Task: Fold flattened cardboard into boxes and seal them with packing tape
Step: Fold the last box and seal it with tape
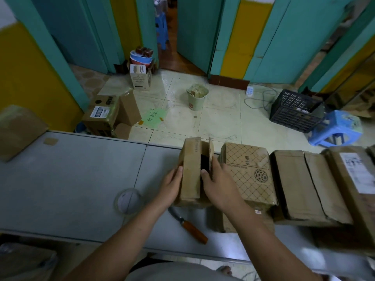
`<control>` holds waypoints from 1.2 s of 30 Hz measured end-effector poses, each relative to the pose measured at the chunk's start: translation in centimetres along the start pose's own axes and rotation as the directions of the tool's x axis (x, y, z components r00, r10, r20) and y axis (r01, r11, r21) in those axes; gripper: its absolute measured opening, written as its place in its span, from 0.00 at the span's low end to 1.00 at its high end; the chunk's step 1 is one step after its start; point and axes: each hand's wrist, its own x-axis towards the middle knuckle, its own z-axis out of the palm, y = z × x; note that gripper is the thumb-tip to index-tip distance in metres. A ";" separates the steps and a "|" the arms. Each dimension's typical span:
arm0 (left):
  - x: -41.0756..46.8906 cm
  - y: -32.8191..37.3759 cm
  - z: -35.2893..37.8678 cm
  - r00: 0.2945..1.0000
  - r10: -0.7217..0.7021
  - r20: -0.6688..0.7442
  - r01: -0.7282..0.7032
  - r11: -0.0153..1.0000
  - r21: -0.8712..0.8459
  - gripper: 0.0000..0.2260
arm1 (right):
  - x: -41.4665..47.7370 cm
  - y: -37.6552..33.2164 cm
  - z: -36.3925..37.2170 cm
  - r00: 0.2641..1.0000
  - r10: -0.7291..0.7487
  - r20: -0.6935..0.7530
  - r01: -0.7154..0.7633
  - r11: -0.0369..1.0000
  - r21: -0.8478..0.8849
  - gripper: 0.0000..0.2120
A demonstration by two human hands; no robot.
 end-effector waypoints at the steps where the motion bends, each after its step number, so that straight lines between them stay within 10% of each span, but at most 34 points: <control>1: 0.0 -0.2 0.6 1.000 -0.022 0.011 0.022 1.000 -0.011 0.27 | -0.3 0.3 0.0 1.000 0.009 -0.009 -0.009 0.999 -0.049 0.24; 13: 1.5 -2.7 3.6 0.991 -0.059 0.116 0.070 0.993 -0.094 0.15 | -2.2 1.1 0.2 0.993 -0.109 0.055 0.120 0.792 -0.598 0.29; 27: 1.3 -4.4 4.1 0.990 -0.008 0.141 -0.015 0.987 0.162 0.25 | -3.2 4.4 1.9 0.980 -0.160 0.116 0.197 0.735 -0.648 0.31; 36: 1.4 -2.5 0.4 0.979 0.128 0.158 -0.203 0.615 0.762 0.25 | -3.3 4.0 1.6 0.976 -0.184 0.114 0.215 0.766 -0.606 0.33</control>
